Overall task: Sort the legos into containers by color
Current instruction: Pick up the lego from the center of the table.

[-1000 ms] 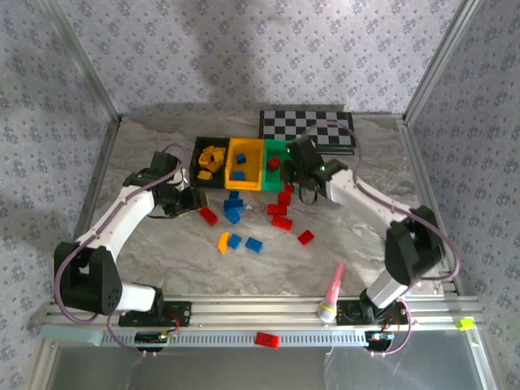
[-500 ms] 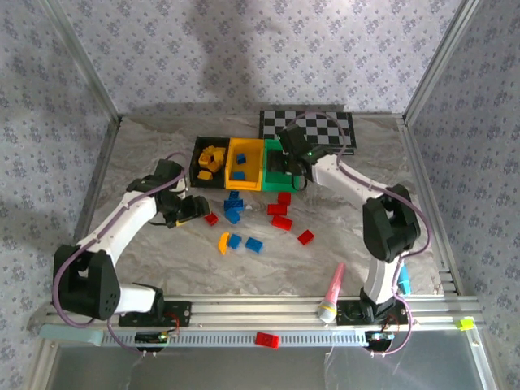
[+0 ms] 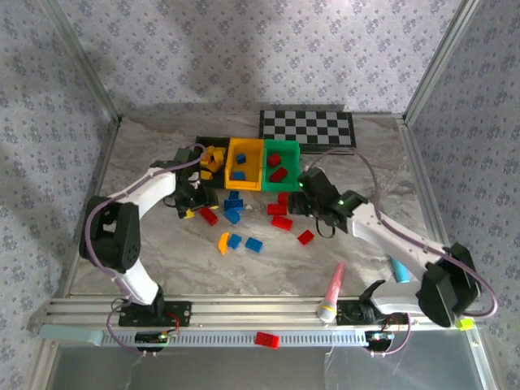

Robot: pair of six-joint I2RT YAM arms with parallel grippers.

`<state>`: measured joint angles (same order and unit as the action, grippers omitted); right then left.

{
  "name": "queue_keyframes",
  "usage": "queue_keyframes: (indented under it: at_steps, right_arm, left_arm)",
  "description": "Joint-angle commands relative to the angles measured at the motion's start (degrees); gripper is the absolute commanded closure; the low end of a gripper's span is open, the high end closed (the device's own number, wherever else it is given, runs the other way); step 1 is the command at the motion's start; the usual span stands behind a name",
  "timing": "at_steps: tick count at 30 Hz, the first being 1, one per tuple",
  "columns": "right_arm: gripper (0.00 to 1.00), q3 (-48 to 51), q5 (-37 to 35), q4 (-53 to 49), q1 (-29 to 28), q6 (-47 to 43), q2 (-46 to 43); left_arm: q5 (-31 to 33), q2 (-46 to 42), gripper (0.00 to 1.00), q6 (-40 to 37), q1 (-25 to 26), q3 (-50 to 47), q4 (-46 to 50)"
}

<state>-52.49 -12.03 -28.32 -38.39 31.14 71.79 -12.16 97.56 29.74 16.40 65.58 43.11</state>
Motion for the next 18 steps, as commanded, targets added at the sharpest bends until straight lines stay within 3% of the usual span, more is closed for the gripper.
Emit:
queue_keyframes:
  at_steps: [1, 6, 13, 18]
  right_arm:
    - [0.34, 3.6, -2.8, -4.3, -0.5, 3.7, -5.2]
    - [0.34, 7.1, -4.7, -9.0, -0.5, 6.2, -9.9]
    - [0.34, 10.2, -2.1, -8.9, 1.9, 7.5, -10.2]
    - [0.34, 8.4, 0.7, -7.4, 2.2, 7.8, -3.1]
  left_arm:
    - [1.2, 4.3, 0.24, -1.2, 1.1, 4.9, 1.3]
    - [4.6, 9.8, 0.26, -2.8, 3.8, 9.6, 6.6]
    - [8.5, 9.8, 0.26, -2.7, 5.0, 5.7, 6.2]
    - [7.2, 9.9, 0.4, -2.1, 6.0, 5.4, 4.9]
